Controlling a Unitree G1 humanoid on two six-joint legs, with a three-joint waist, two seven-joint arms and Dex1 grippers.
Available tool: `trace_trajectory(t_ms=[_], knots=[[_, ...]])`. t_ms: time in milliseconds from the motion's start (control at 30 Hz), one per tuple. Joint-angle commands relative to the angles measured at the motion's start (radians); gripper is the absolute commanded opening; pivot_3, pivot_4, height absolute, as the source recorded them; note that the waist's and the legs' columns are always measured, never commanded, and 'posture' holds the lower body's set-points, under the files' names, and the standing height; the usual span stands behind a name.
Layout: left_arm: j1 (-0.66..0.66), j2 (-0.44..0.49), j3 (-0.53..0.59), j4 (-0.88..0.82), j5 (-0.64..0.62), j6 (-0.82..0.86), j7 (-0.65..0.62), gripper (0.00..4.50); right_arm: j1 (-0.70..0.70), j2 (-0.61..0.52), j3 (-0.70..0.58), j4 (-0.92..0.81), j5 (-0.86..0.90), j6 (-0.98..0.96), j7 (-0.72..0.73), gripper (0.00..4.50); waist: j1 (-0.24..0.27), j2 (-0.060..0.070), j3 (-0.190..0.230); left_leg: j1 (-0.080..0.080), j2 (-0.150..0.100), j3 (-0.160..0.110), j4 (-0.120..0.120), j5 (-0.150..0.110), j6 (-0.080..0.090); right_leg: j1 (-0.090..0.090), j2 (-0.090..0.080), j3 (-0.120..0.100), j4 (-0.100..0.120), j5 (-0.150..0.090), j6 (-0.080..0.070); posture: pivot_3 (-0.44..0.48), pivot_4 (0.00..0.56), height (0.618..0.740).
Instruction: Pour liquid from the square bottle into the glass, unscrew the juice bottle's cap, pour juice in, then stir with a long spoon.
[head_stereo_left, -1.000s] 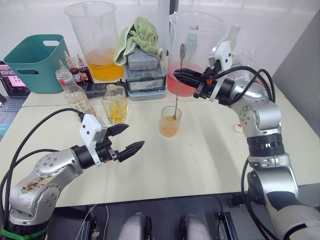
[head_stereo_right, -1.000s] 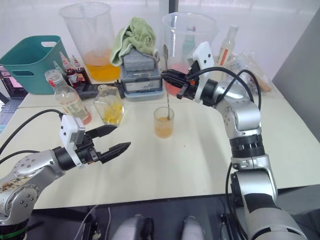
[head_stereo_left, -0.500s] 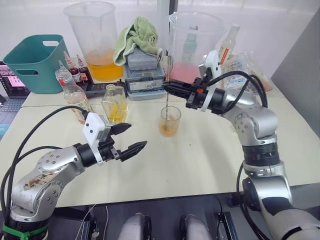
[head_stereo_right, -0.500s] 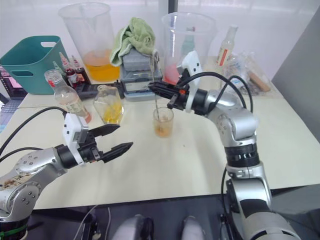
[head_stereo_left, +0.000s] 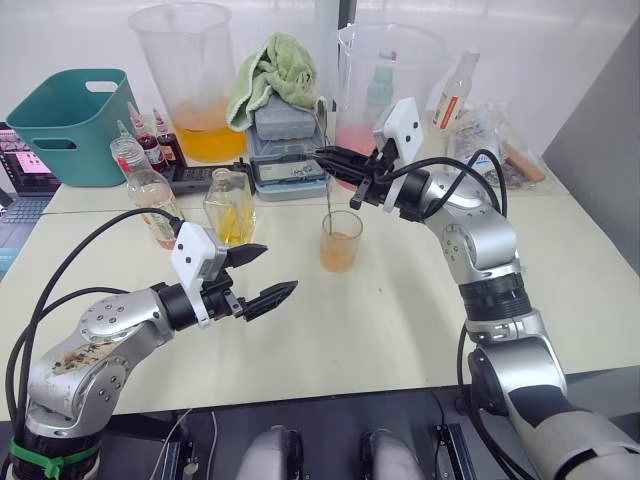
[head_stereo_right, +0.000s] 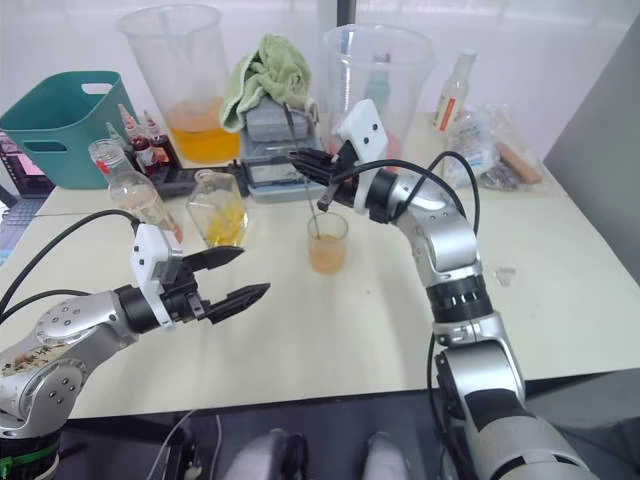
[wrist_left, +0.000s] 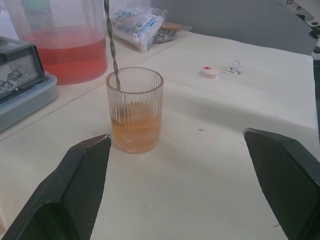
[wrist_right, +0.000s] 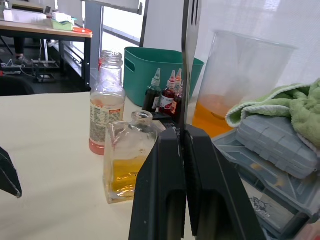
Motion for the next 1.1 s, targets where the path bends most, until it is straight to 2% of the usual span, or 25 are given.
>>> trace_trajectory(t_ms=[33,333,500,767,1000,1100], knots=[[0.005,0.005,0.002,-0.023,-0.006,-0.015,-0.014,4.48,-0.012,-0.042,-0.039,-0.013,0.008,0.000,0.019,0.00,0.000,0.000,0.000,0.000,0.000,0.000,0.000,0.000,0.000,0.000,0.000,0.000,0.000,0.000,0.000,0.000,0.150,0.739],[-0.001,0.000,-0.011,-0.004,0.009,-0.025,-0.037,4.48,0.005,-0.025,-0.096,-0.084,0.118,0.146,0.004,0.00,-0.004,0.000,0.000,0.000,0.001,0.000,-0.001,0.000,-0.001,-0.001,0.000,0.000,0.000,0.000,0.000,0.000,0.150,0.739],[0.005,0.003,-0.009,-0.001,0.017,-0.031,-0.044,4.48,0.027,-0.076,-0.074,-0.124,0.134,0.246,0.050,0.00,0.000,0.000,0.000,0.000,0.000,0.000,-0.001,0.001,-0.001,0.000,0.000,0.000,0.000,0.000,0.000,0.000,0.150,0.739],[0.016,0.001,-0.006,-0.010,0.023,-0.031,-0.043,4.48,-0.013,-0.212,-0.034,-0.006,0.017,0.157,0.117,0.00,-0.002,0.000,0.000,0.000,0.000,0.000,-0.002,0.001,-0.001,0.000,0.000,0.000,0.000,0.000,0.000,0.000,0.150,0.739],[0.030,0.010,0.005,-0.021,0.020,-0.028,-0.044,4.48,-0.055,-0.160,-0.045,0.105,-0.007,0.081,0.086,0.00,-0.003,0.000,0.000,0.000,0.001,0.000,-0.001,0.001,-0.001,0.000,0.000,0.000,0.000,0.000,0.000,0.000,0.150,0.739],[0.034,0.015,0.009,-0.023,0.019,-0.027,-0.045,4.48,-0.062,-0.128,-0.075,0.095,0.045,0.124,0.088,0.00,-0.002,0.000,0.000,0.000,0.001,0.000,-0.001,0.001,-0.001,0.000,0.000,0.000,0.000,0.000,0.000,0.000,0.150,0.739]])
